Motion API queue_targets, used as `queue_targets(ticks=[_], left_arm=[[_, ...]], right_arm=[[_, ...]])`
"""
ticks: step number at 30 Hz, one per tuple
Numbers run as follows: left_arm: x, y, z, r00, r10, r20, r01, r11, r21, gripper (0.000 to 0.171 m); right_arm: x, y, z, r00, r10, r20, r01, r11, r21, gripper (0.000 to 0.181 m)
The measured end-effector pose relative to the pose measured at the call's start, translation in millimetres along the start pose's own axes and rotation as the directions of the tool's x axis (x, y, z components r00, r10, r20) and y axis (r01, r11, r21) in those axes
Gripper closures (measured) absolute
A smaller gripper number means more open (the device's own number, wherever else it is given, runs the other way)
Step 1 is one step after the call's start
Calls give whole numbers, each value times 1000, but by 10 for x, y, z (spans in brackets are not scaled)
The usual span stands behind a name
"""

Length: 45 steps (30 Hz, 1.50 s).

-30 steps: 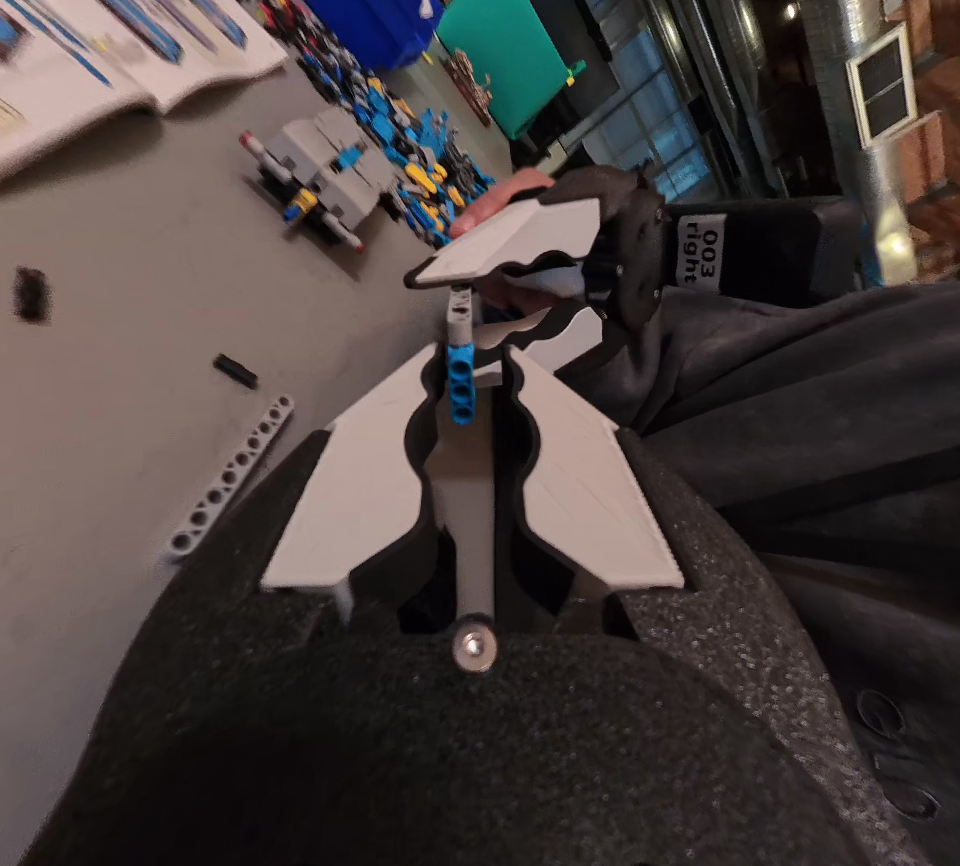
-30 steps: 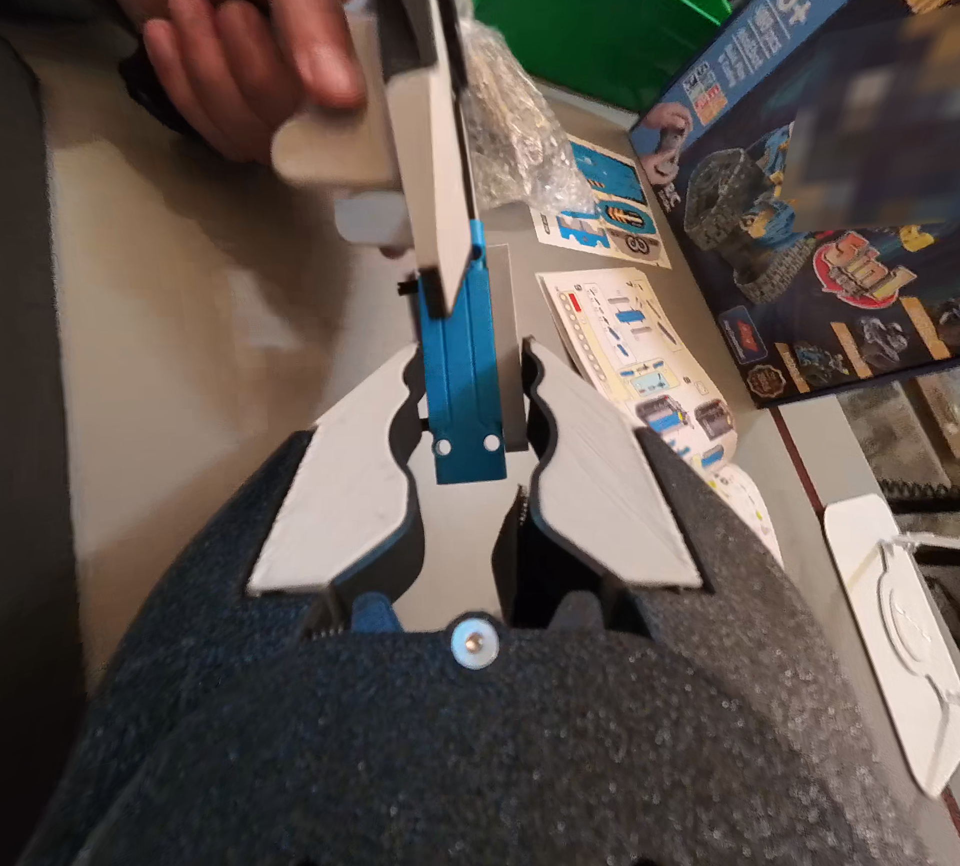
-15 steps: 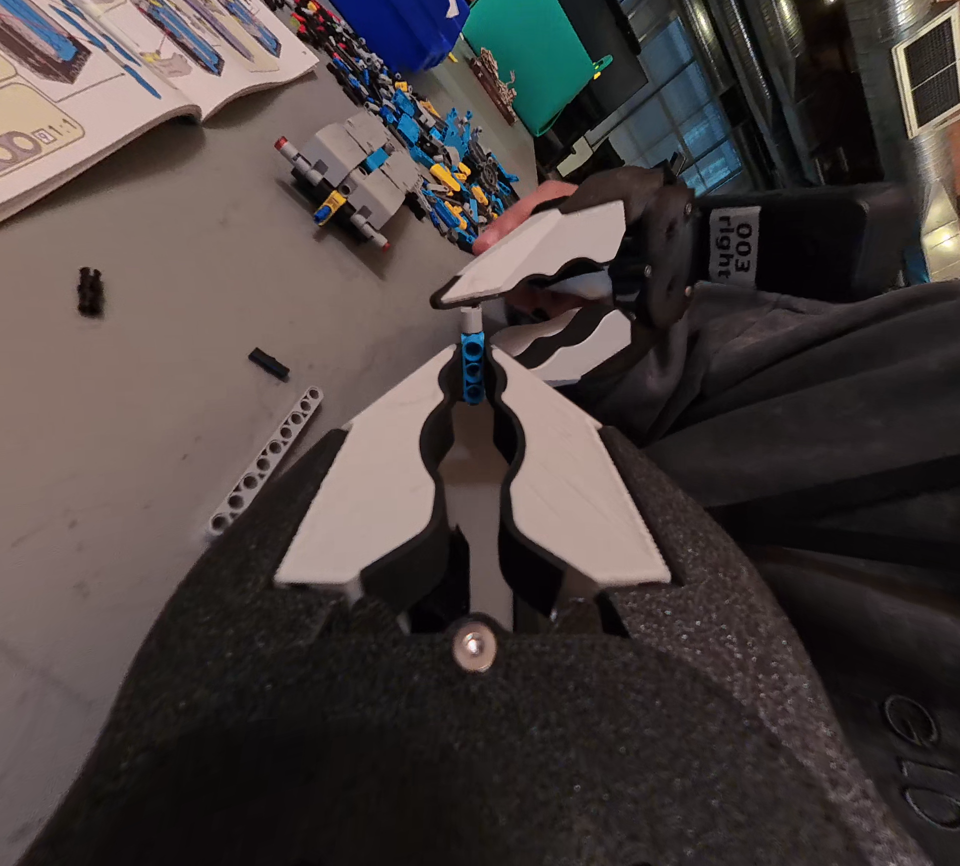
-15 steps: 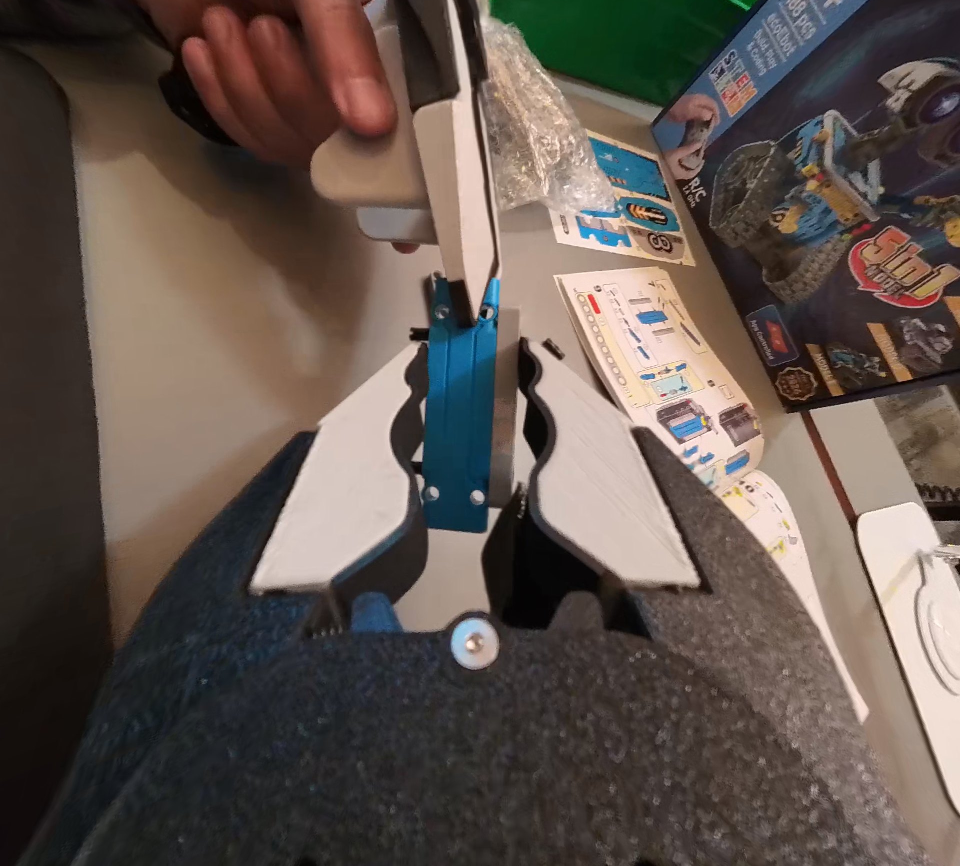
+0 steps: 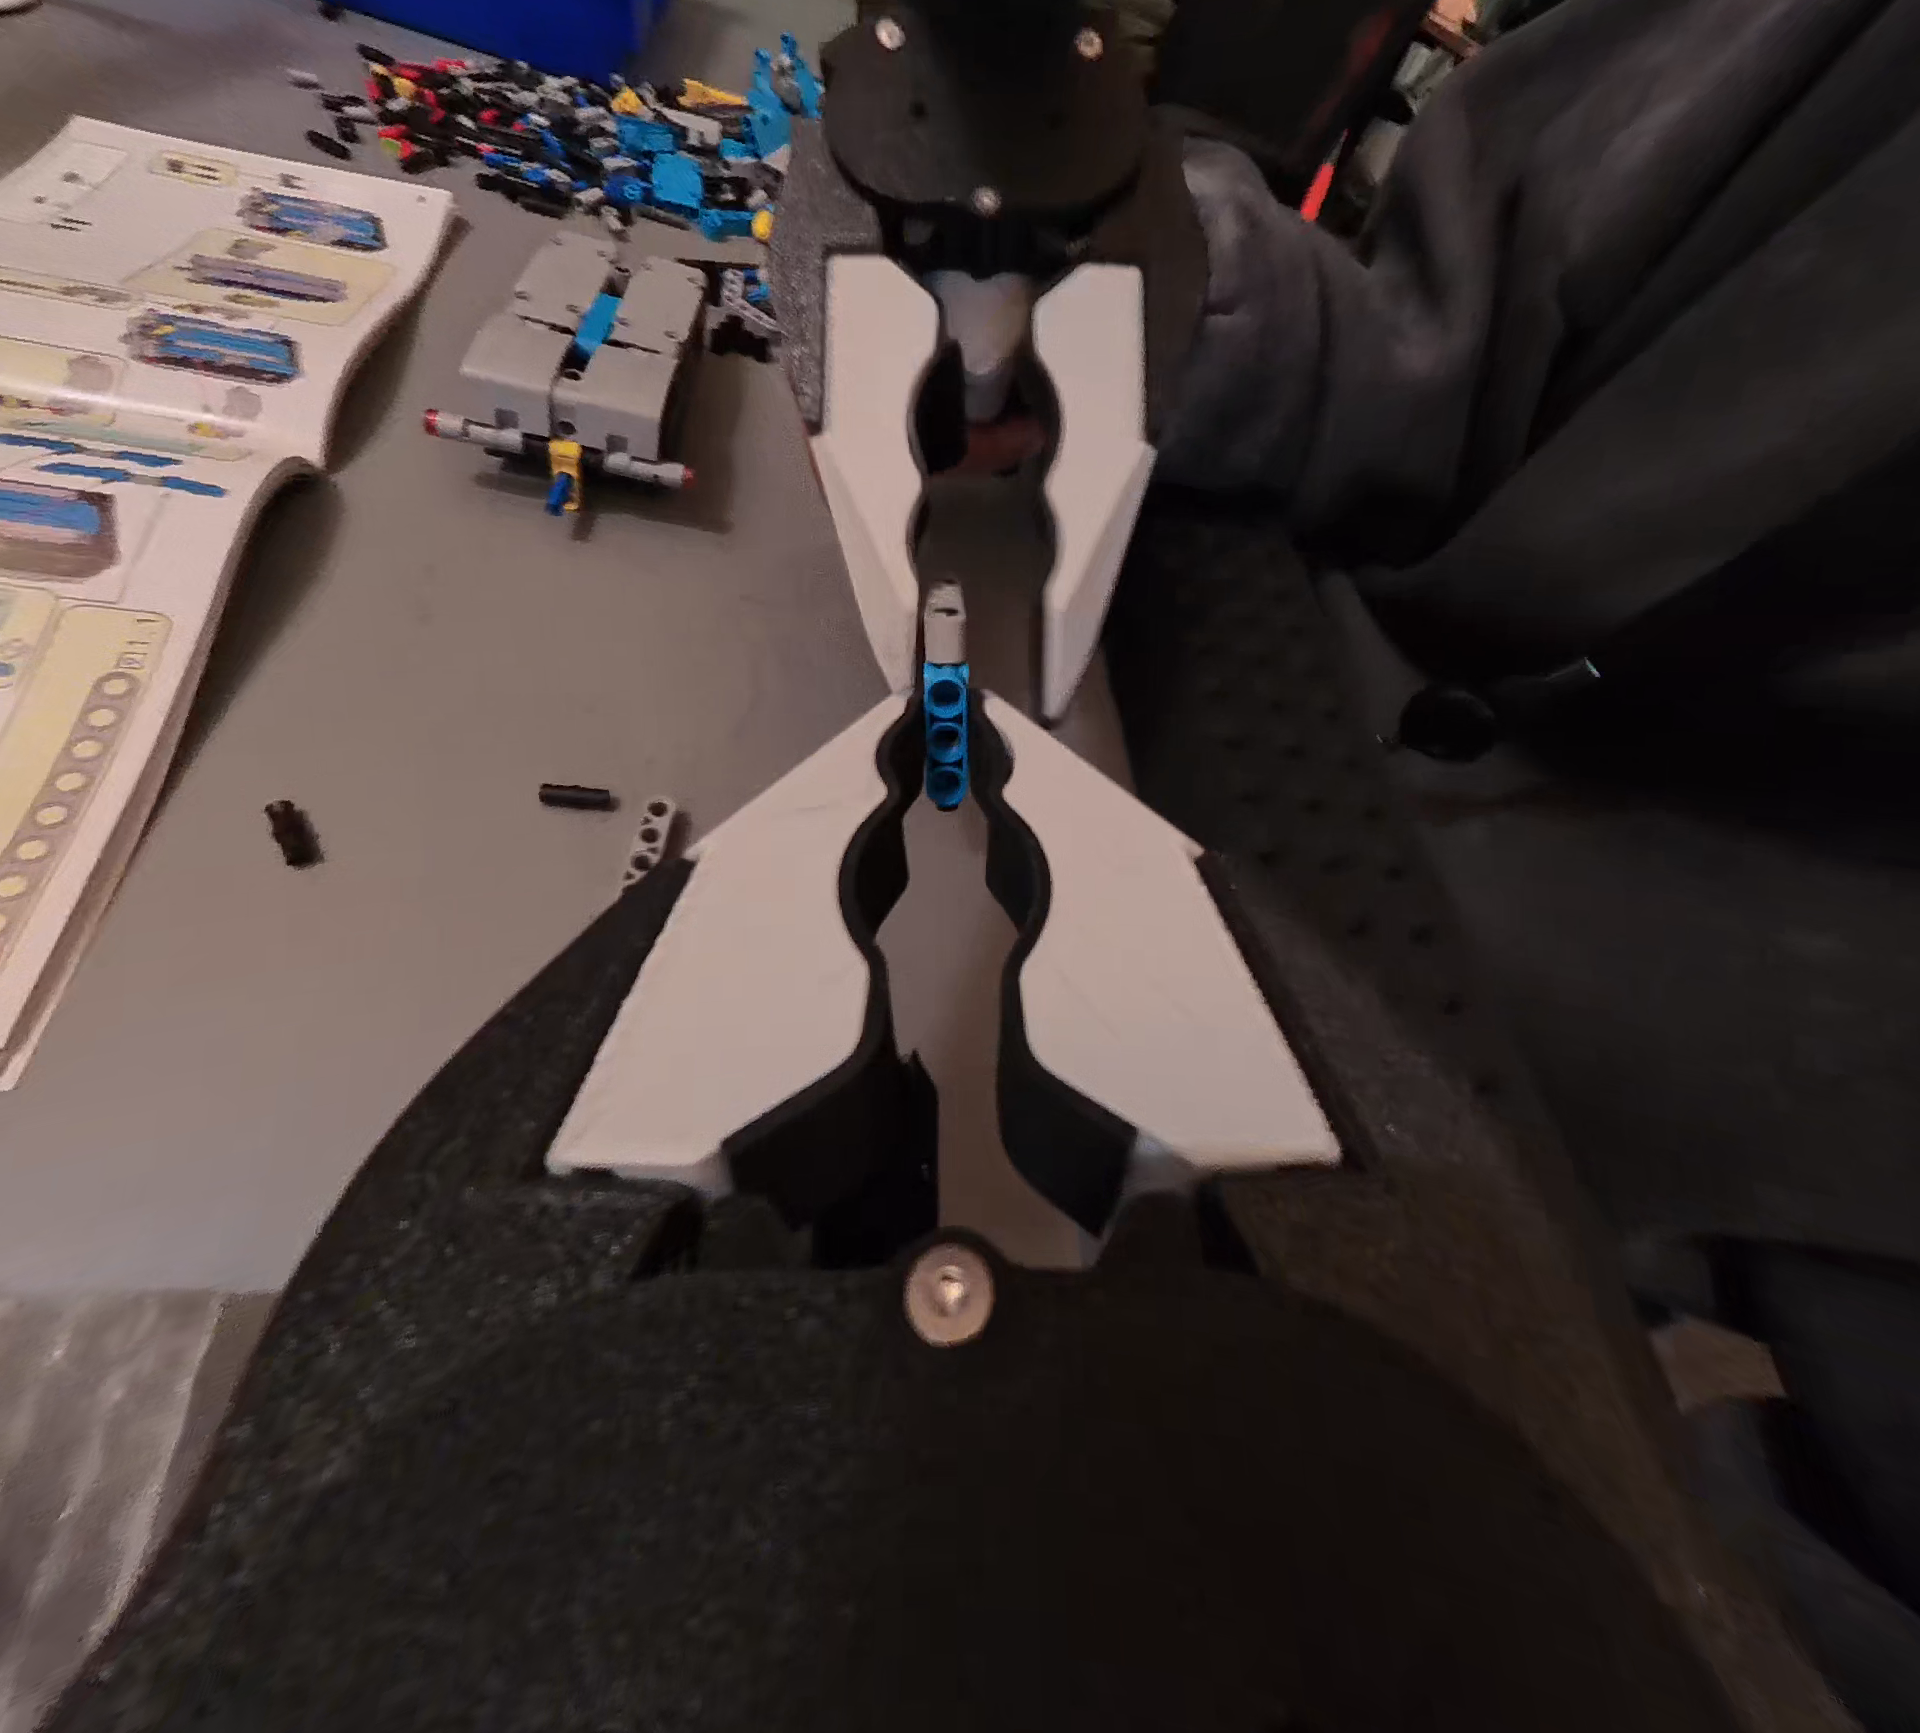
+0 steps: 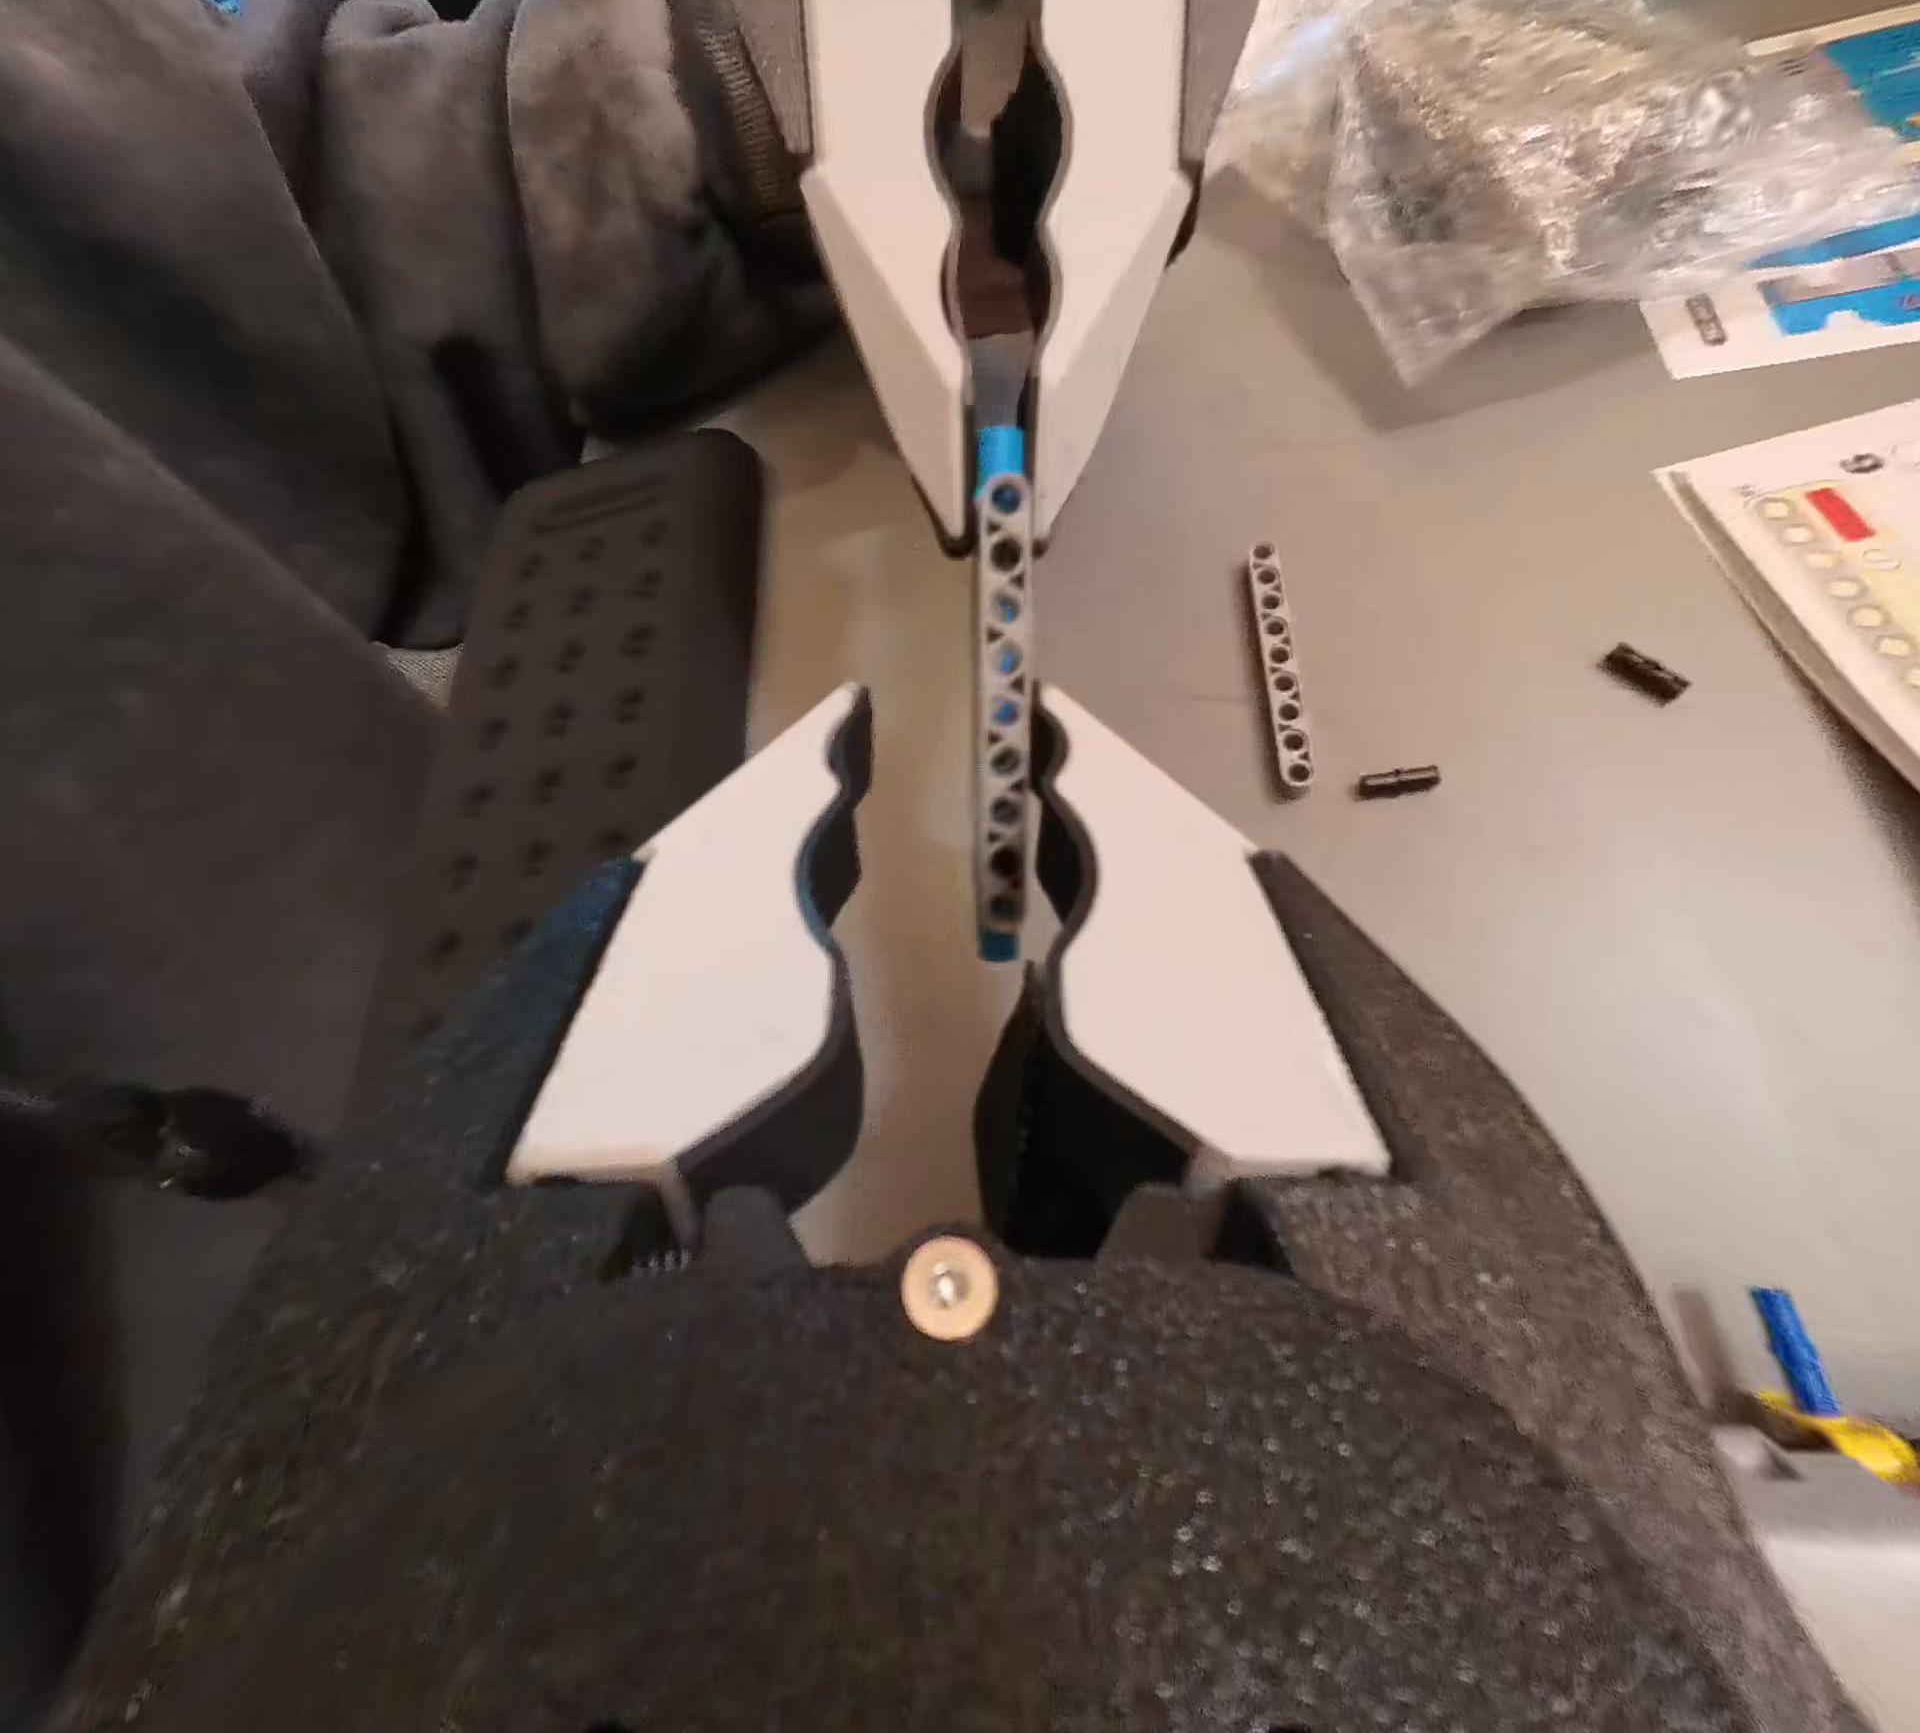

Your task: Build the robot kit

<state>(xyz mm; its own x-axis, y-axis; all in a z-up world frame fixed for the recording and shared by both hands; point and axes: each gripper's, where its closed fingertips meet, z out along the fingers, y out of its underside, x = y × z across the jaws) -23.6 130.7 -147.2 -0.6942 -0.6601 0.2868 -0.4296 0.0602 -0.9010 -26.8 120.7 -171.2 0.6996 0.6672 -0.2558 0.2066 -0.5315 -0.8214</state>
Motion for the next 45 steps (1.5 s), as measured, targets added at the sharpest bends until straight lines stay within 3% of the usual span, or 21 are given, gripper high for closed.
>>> queue_targets(ticks=[2, 6, 8, 10, 12, 16, 20, 24, 31, 35, 37, 39, 42, 45], left_arm=[[84, -3, 44, 999, 29, -27, -29, 1000, -2, 165], [110, -52, 54, 995, 93, 19, -94, 996, 7, 164], [-124, -67, -37, 986, 84, 146, -86, 996, 6, 143], [-451, 149, -87, 946, 128, 298, -91, 987, -134, 144], [-646, 386, -68, 913, 183, 365, -78, 956, -284, 146], [-696, 555, 75, 918, 221, 329, -50, 887, -459, 153], [-756, 596, 141, 936, 207, 286, -14, 831, -556, 152], [-821, 634, 159, 956, 148, 255, 42, 788, -615, 154], [-832, 619, 192, 960, 178, 217, 17, 737, -676, 155], [-816, 620, 212, 961, 189, 201, -4, 737, -675, 165], [-826, 572, 214, 957, 189, 222, -2, 767, -642, 165], [-799, 405, 254, 963, 94, 254, 51, 859, -510, 165], [-870, 116, 246, 950, -106, 293, 173, 961, -214, 165], [-869, -124, 157, 945, -271, 184, 261, 962, 76, 165]], right_arm=[[-7, -18, 0, 999, -31, -14, 31, 999, 8, 175], [-21, -31, -44, 996, -75, -41, 75, 997, 6, 175], [135, -86, -187, 994, -25, -107, 31, 998, 53, 175], [386, -165, -389, 977, 68, -201, -38, 988, 149, 175], [598, -193, -547, 952, 168, -257, -107, 966, 235, 175], [695, -226, -649, 930, 307, -201, -226, 911, 345, 175], [653, -290, -688, 931, 332, -152, -250, 884, 396, 175], [625, -268, -693, 934, 325, -151, -248, 890, 382, 175], [658, 77, -528, 924, 307, -228, -273, 947, 170, 175], [643, 344, -389, 913, 335, -234, -338, 941, 31, 175], [618, 488, -336, 910, 338, -240, -359, 932, -48, 175], [595, 603, -314, 905, 343, -250, -378, 919, -109, 175], [504, 658, -295, 886, 416, -206, -447, 885, -133, 175], [488, 708, -292, 852, 491, -183, -516, 846, -135, 174]])
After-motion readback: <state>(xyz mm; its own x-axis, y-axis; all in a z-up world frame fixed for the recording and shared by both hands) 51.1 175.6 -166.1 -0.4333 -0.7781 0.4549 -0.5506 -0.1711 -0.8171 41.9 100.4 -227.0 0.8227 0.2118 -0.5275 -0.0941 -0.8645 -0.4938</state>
